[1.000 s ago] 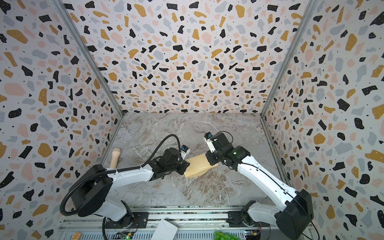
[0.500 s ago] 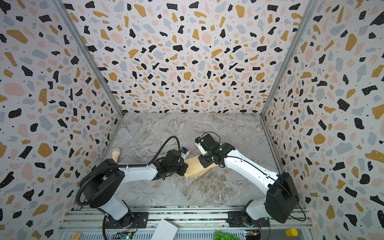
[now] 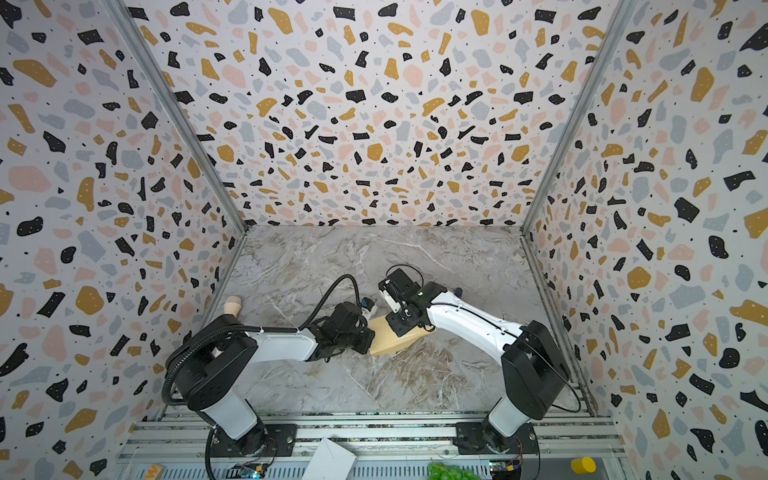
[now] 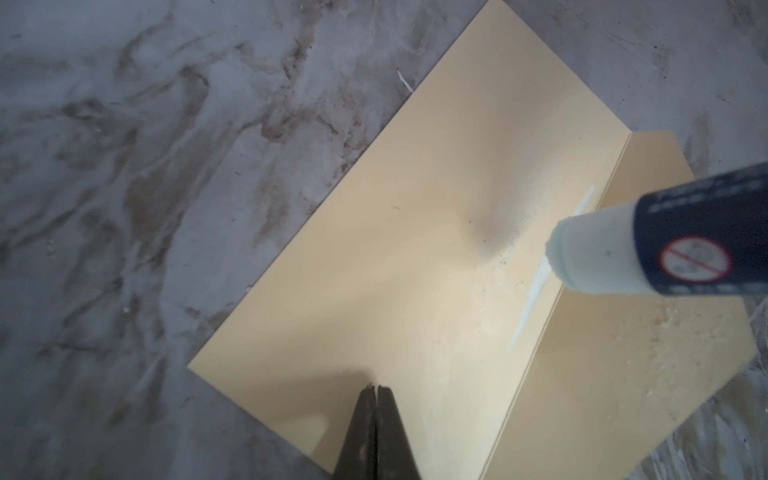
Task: Place the letter into the envelope and seal it
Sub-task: 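Move the glue stick in the right gripper onto the envelope beside the left gripper, then rub the glue stick tip along the envelope near the fold with the right gripper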
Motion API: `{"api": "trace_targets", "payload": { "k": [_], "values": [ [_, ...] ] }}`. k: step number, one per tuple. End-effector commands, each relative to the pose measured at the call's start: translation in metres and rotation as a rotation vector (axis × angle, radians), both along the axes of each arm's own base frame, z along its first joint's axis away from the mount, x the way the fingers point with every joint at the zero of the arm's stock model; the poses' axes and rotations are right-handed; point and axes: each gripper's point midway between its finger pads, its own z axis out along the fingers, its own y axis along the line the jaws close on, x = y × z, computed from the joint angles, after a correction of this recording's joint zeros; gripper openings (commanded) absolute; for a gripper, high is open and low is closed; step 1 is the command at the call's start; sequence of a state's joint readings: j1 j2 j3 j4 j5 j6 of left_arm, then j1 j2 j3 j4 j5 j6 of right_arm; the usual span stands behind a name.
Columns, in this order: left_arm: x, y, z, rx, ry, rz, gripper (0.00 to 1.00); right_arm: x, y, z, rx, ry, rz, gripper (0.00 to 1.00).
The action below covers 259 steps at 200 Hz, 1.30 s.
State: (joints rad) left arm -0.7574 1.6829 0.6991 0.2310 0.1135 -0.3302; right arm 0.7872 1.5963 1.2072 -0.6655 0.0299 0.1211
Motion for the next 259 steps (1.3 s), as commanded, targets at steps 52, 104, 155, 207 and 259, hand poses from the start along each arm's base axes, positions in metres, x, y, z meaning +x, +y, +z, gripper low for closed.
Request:
{"api": "trace_targets", "payload": {
  "k": [52, 104, 155, 207, 259],
  "values": [
    [0.001, 0.002, -0.006, -0.012, 0.002, 0.013, 0.0, 0.005, 0.015, 0.004, -0.013, -0.004, 0.026, 0.0],
    [0.001, 0.003, -0.007, -0.009, 0.002, 0.017, 0.0, 0.005, 0.017, -0.003, -0.043, 0.012, 0.03, 0.0],
    [0.001, 0.003, -0.008, -0.008, 0.003, 0.02, 0.0, 0.004, 0.019, -0.009, -0.061, 0.024, 0.037, 0.0],
    [0.001, 0.003, -0.008, -0.007, 0.003, 0.02, 0.0, 0.004, 0.016, -0.015, -0.088, 0.034, 0.034, 0.0],
    [0.003, 0.005, -0.01, 0.01, -0.001, 0.025, 0.0, 0.005, 0.012, -0.023, -0.122, 0.038, 0.027, 0.0]
  ]
}}
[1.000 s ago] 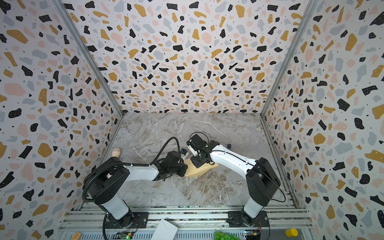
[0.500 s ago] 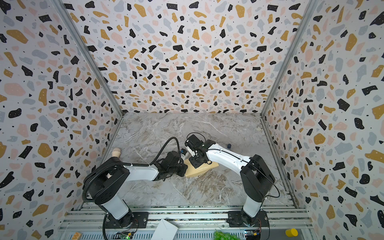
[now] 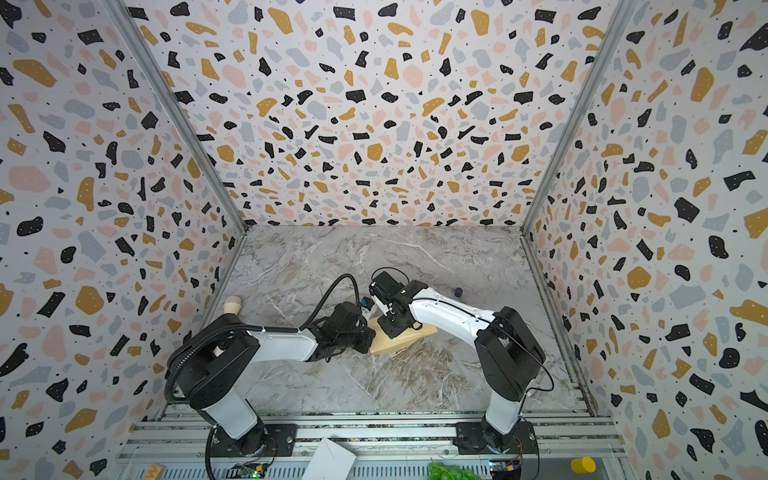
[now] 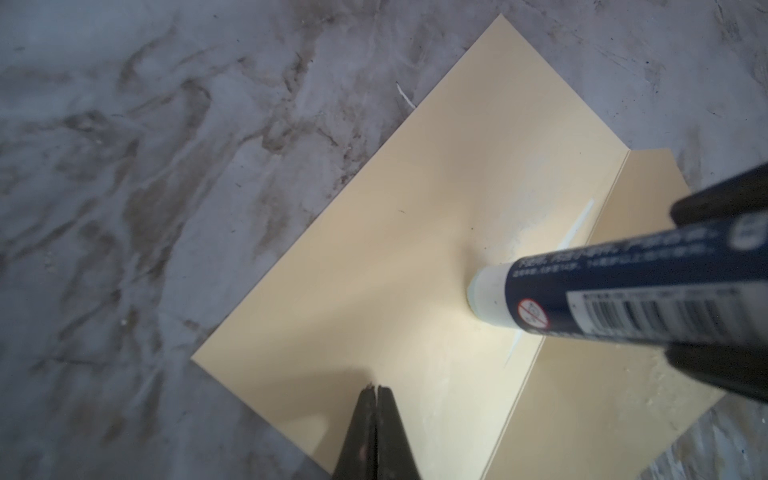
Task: Place the letter into the envelope and seal it
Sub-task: 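Rub the glue stick tip along the envelope near the fold with the right gripper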
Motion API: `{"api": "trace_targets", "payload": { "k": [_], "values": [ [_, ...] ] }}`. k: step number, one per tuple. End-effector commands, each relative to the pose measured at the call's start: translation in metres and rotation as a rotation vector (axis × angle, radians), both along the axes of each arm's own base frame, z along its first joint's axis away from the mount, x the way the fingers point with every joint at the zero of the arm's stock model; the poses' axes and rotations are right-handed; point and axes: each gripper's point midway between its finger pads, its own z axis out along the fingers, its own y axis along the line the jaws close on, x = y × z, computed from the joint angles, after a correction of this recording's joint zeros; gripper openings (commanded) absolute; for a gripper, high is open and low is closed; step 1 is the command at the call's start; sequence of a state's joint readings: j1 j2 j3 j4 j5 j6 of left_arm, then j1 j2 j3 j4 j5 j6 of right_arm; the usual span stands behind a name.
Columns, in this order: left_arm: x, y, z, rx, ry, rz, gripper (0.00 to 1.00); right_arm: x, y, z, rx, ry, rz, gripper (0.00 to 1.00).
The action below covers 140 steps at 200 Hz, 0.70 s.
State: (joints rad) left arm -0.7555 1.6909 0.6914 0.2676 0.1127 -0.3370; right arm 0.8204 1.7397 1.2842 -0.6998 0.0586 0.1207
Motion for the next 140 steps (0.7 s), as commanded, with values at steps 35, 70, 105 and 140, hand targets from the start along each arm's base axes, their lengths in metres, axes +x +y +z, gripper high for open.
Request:
{"api": "trace_targets", "payload": {
  "k": [35, 70, 105, 140],
  "values": [
    [0.002, 0.006, -0.01, 0.034, 0.009, 0.02, 0.0, 0.004, -0.003, 0.005, -0.038, -0.022, 0.006, 0.0],
    [0.0, 0.012, -0.011, 0.062, 0.015, 0.029, 0.0, 0.005, -0.007, 0.001, -0.058, -0.025, 0.005, 0.0],
    [0.001, 0.016, -0.011, 0.081, 0.008, 0.037, 0.0, 0.007, -0.014, 0.003, -0.069, -0.028, -0.022, 0.0],
    [0.002, 0.019, -0.014, 0.101, 0.009, 0.048, 0.0, 0.011, -0.024, 0.005, -0.079, -0.027, -0.055, 0.0]
  ]
}}
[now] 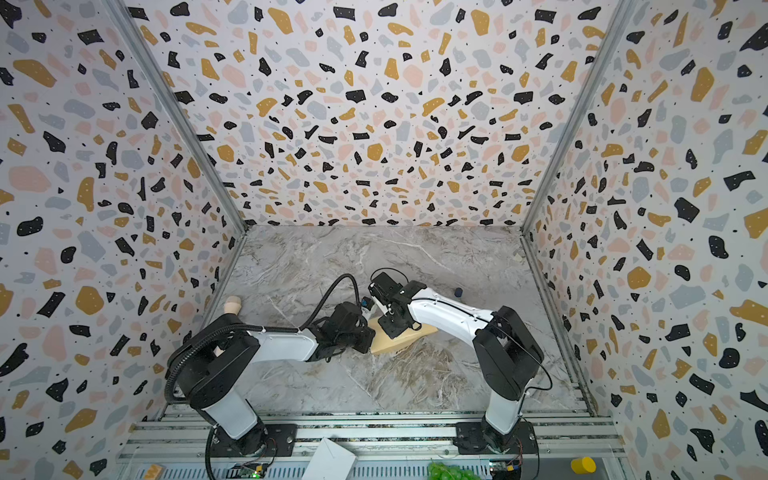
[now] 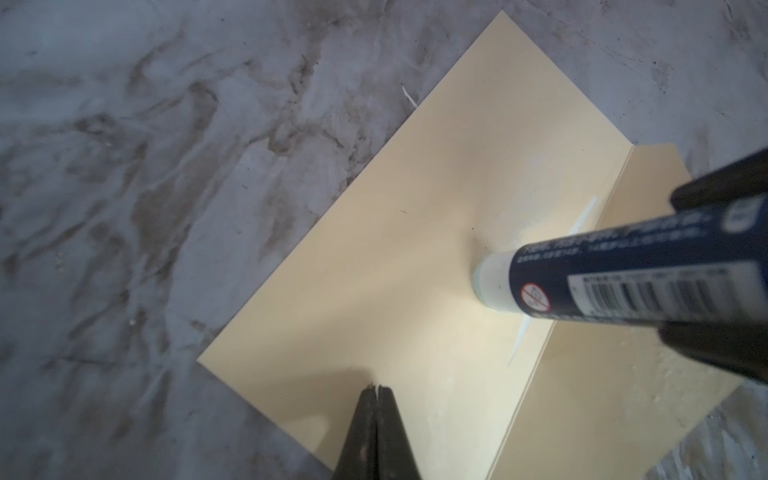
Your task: Place the letter into the envelope and seal it
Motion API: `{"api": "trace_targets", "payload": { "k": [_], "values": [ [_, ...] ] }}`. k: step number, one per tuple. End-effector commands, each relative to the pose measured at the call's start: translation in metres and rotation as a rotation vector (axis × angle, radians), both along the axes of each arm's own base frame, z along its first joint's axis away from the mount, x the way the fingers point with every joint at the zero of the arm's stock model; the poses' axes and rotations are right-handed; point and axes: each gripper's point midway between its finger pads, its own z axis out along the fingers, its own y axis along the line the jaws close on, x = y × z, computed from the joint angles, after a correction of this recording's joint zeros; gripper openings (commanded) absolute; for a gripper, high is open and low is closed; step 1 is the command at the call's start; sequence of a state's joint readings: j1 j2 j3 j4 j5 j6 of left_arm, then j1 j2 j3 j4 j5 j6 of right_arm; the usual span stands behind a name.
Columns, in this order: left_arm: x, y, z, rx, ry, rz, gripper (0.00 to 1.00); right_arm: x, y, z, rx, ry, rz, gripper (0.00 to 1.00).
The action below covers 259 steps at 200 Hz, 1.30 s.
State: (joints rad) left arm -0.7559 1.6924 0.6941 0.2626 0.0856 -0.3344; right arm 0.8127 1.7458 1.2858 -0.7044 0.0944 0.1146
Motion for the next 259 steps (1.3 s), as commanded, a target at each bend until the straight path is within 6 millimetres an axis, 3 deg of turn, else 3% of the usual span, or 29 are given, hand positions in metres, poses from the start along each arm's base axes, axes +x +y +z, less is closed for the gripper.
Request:
{"api": "trace_targets", "payload": {
  "k": [1, 144, 177, 196, 235, 259],
  "values": [
    [-0.001, 0.016, -0.014, 0.083, 0.022, 0.034, 0.0, 0.006, -0.018, 0.006, -0.048, -0.008, -0.044, 0.0],
    [-0.002, 0.024, -0.027, 0.131, 0.034, 0.046, 0.0, 0.027, -0.081, -0.004, -0.098, 0.0, -0.213, 0.0],
    [-0.002, 0.024, -0.025, 0.128, 0.028, 0.046, 0.0, 0.03, -0.081, -0.003, -0.085, 0.004, -0.218, 0.0],
    [-0.001, 0.023, -0.025, 0.125, 0.029, 0.046, 0.0, 0.032, -0.073, 0.009, -0.032, -0.01, -0.211, 0.0],
    [0.0, 0.022, -0.025, 0.127, 0.029, 0.045, 0.0, 0.039, -0.065, 0.058, 0.091, -0.129, -0.198, 0.0],
    [-0.001, 0.022, -0.027, 0.132, 0.033, 0.043, 0.0, 0.038, -0.064, 0.078, 0.143, -0.169, -0.195, 0.0]
  ]
}}
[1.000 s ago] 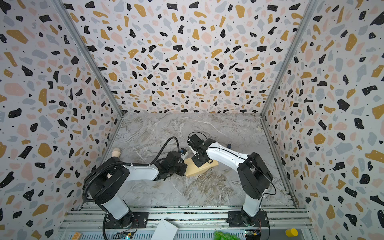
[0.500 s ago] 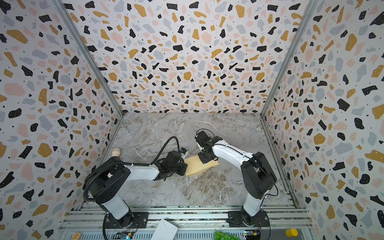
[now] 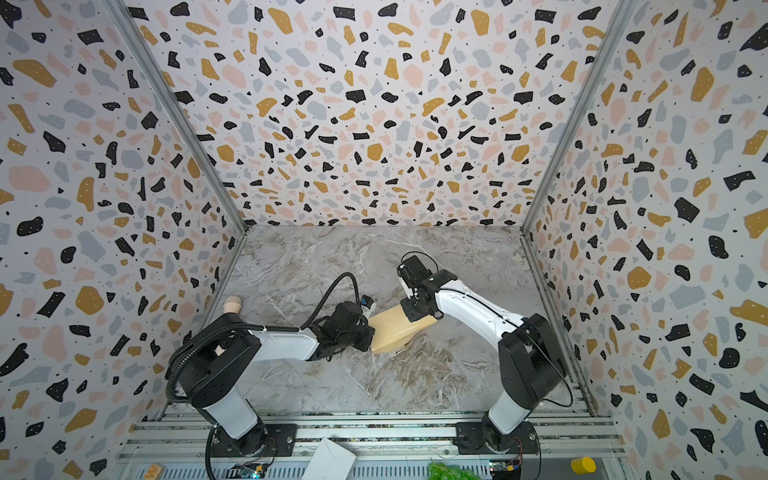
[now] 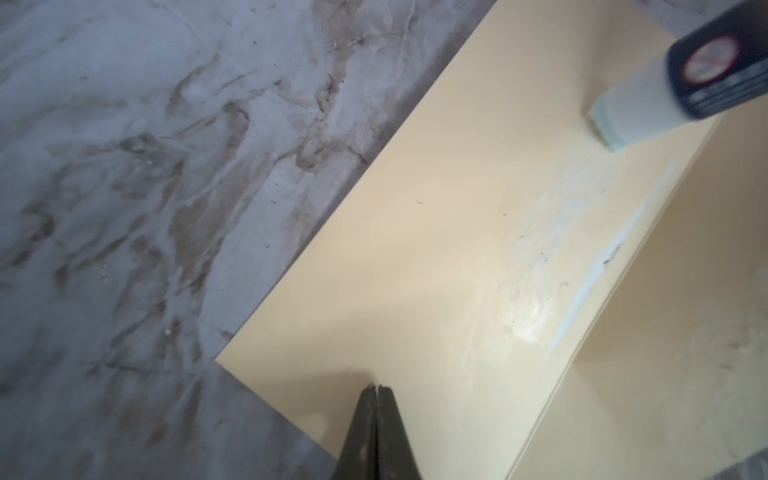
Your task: Place the letter into the envelope and seal it
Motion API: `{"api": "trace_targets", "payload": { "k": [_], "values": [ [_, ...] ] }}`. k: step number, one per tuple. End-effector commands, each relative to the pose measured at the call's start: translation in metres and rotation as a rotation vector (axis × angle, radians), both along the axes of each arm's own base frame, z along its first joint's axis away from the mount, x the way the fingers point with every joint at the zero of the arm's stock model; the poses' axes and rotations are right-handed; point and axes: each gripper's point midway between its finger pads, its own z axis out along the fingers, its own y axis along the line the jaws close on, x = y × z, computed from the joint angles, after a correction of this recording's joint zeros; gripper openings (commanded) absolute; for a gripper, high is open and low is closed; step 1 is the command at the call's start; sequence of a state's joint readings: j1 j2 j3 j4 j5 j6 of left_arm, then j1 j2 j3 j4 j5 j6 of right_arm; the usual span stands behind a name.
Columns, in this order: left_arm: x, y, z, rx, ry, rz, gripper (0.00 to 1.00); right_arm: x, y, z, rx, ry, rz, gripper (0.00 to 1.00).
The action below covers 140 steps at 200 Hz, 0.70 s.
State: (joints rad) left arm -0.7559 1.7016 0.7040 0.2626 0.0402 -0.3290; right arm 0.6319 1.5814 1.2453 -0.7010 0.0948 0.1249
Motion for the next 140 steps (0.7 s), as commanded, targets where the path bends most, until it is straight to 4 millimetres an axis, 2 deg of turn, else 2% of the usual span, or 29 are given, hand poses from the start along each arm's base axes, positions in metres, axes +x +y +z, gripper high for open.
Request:
{"api": "trace_targets", "payload": {
  "k": [1, 32, 61, 90, 140],
  "values": [
    [-0.008, 0.018, -0.026, 0.104, 0.059, 0.019, 0.0, 0.002, -0.004, 0.033, 0.051, -0.08, -0.006, 0.0],
    [-0.007, 0.016, -0.026, 0.097, 0.062, 0.017, 0.0, -0.004, 0.004, 0.033, 0.084, -0.053, 0.017, 0.0],
    [-0.006, 0.014, -0.023, 0.085, 0.058, 0.014, 0.0, -0.01, 0.018, 0.019, 0.078, -0.015, 0.048, 0.0],
    [-0.006, 0.014, -0.022, 0.081, 0.055, 0.015, 0.0, -0.02, 0.041, 0.005, 0.069, 0.021, 0.098, 0.0],
    [-0.007, 0.013, -0.023, 0.077, 0.058, 0.013, 0.0, -0.025, 0.061, -0.017, 0.027, 0.062, 0.129, 0.0]
  ]
}}
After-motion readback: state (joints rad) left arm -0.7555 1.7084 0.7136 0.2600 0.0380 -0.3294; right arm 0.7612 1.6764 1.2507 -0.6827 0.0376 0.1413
